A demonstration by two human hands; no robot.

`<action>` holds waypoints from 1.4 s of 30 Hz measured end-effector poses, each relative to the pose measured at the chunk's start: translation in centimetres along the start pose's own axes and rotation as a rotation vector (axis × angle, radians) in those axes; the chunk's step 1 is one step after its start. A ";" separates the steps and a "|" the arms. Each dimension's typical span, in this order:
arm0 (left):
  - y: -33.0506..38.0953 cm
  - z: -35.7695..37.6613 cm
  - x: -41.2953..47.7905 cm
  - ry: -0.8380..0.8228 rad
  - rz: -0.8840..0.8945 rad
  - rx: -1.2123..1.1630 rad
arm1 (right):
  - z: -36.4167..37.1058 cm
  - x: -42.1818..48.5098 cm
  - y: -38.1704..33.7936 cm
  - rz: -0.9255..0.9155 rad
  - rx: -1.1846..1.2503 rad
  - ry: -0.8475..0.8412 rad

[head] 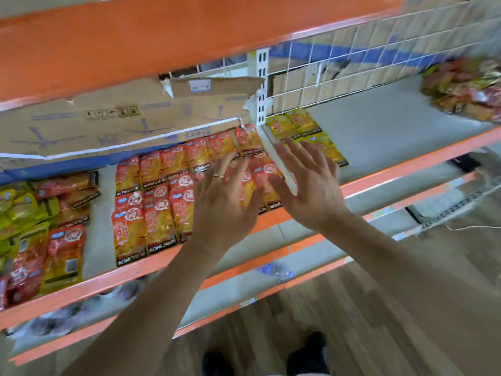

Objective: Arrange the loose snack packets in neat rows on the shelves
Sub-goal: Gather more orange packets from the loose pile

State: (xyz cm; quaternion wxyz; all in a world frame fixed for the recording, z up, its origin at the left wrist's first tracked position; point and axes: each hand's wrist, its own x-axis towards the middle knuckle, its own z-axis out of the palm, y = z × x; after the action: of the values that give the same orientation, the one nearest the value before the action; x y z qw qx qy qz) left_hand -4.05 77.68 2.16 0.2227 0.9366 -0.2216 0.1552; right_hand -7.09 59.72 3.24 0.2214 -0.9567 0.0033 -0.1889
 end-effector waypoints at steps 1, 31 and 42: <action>1.9 1.0 0.7 0.003 0.025 -0.010 | -1.3 -0.2 1.9 0.013 -0.011 0.018; 39.9 26.9 26.7 -0.120 0.472 -0.235 | -24.3 3.0 41.8 0.565 -0.227 0.193; 45.7 33.2 35.5 -0.190 0.494 -0.238 | -27.3 9.4 51.8 0.614 -0.218 0.149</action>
State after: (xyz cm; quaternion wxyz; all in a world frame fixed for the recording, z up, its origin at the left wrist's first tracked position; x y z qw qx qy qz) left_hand 10.48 12.60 3.64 0.2647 0.8319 -0.4794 0.0892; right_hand -4.26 0.62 7.28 0.1633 -0.9126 0.3279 -0.1814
